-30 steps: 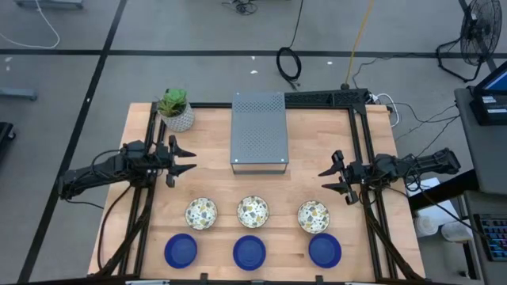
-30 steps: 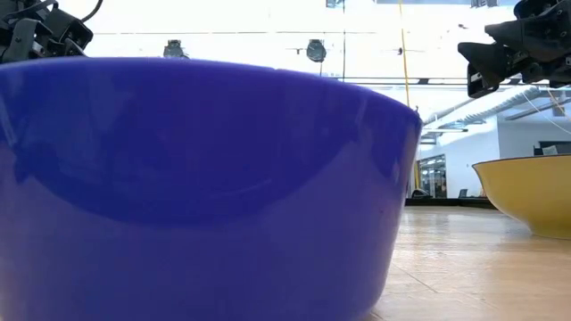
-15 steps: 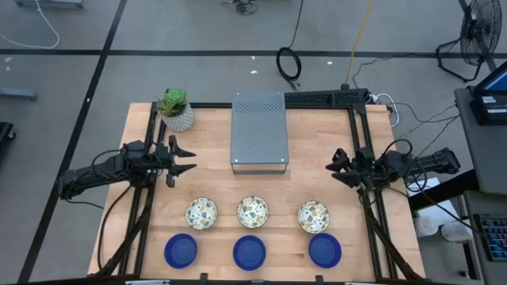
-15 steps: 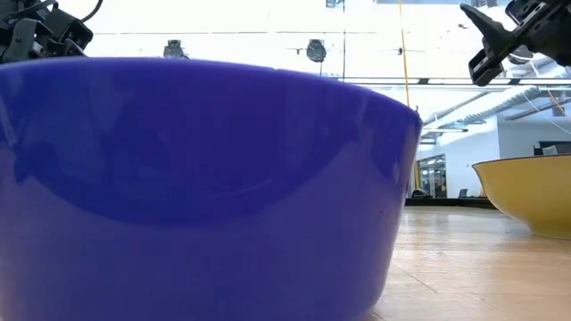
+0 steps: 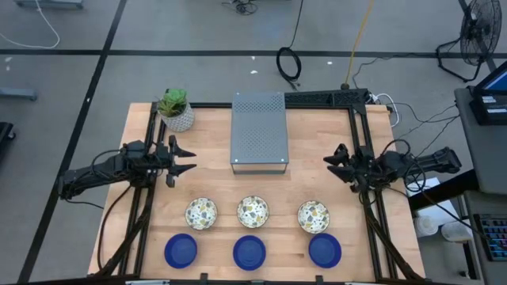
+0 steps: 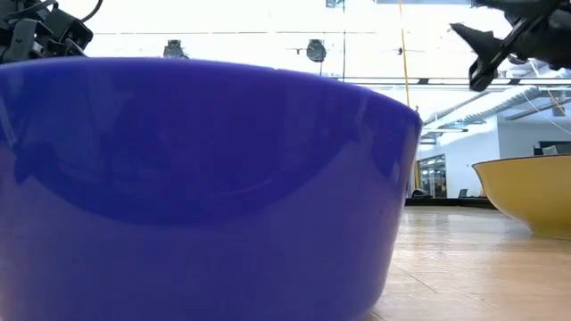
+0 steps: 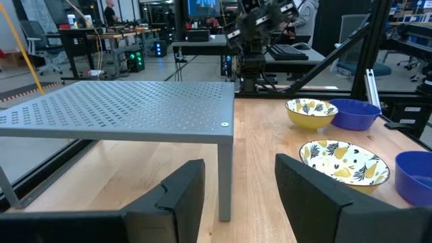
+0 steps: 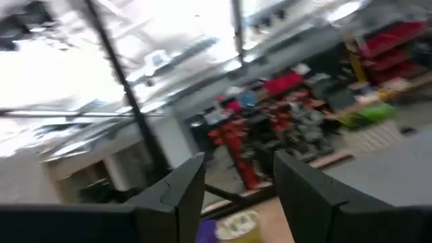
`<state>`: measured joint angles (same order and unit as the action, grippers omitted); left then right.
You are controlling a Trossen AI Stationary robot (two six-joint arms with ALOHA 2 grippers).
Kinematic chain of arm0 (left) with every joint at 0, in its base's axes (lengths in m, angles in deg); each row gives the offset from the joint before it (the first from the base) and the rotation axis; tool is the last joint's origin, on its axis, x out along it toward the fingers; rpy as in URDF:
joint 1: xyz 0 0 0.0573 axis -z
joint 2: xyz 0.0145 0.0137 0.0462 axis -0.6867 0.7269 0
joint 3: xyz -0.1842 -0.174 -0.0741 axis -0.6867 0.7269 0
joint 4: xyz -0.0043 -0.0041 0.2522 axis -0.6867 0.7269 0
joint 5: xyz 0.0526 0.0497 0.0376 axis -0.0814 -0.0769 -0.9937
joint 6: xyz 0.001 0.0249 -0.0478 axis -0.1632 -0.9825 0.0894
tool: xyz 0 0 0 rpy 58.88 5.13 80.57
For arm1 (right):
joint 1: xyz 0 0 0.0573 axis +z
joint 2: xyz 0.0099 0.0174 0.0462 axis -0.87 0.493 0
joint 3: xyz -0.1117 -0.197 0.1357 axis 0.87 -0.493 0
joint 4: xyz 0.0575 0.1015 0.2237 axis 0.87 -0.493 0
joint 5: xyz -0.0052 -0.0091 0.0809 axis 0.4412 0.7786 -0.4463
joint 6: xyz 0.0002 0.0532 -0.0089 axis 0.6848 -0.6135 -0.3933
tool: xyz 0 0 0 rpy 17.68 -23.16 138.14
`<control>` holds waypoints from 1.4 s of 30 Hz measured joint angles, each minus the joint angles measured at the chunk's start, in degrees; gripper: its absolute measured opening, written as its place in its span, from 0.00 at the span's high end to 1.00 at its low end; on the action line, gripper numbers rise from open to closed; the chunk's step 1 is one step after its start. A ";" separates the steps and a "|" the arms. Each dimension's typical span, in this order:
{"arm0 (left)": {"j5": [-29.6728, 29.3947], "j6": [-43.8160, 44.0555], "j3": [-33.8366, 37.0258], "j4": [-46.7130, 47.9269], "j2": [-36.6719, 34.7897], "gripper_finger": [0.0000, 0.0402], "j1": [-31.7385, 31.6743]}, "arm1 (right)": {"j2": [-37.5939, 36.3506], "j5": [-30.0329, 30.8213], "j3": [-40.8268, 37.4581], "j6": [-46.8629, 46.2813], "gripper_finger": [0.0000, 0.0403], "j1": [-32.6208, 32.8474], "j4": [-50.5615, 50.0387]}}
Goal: Pick & Place Mini bowls
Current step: Put the right yellow patterned bowl on the shelf
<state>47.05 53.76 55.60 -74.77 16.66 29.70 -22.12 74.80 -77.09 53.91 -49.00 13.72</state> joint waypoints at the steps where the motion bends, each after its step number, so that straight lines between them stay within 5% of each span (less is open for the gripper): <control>1: 0.01 -0.02 0.00 -0.01 0.01 0.55 -0.01 | 1.65 0.16 0.96 -0.88 0.55 0.49 -0.06; 5: -0.01 0.00 0.00 0.00 0.01 0.55 -0.02 | 13.98 4.42 7.00 -2.51 0.46 4.32 -0.57; 10: -0.03 0.00 0.00 0.00 0.01 0.55 0.00 | 34.15 7.55 23.36 1.05 0.38 9.87 -5.83; 16: -0.03 -0.02 0.00 -0.02 0.01 0.55 0.00 | 54.51 15.00 54.36 -8.94 0.37 13.52 -53.79; 21: -0.03 -0.01 0.00 -0.02 0.01 0.55 0.00 | 66.30 8.83 69.87 -33.77 0.38 12.50 -90.05; 26: -0.03 0.00 0.00 -0.04 0.01 0.55 -0.02 | 70.50 -1.79 67.86 -49.20 0.38 13.49 -100.52; 42: -0.03 -0.02 0.00 -0.02 0.01 0.55 -0.02 | 69.48 -10.99 49.97 -58.74 0.41 15.28 -86.12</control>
<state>47.02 53.74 55.60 -74.80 16.66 29.68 47.36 63.81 -27.12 -4.83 -33.72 -72.40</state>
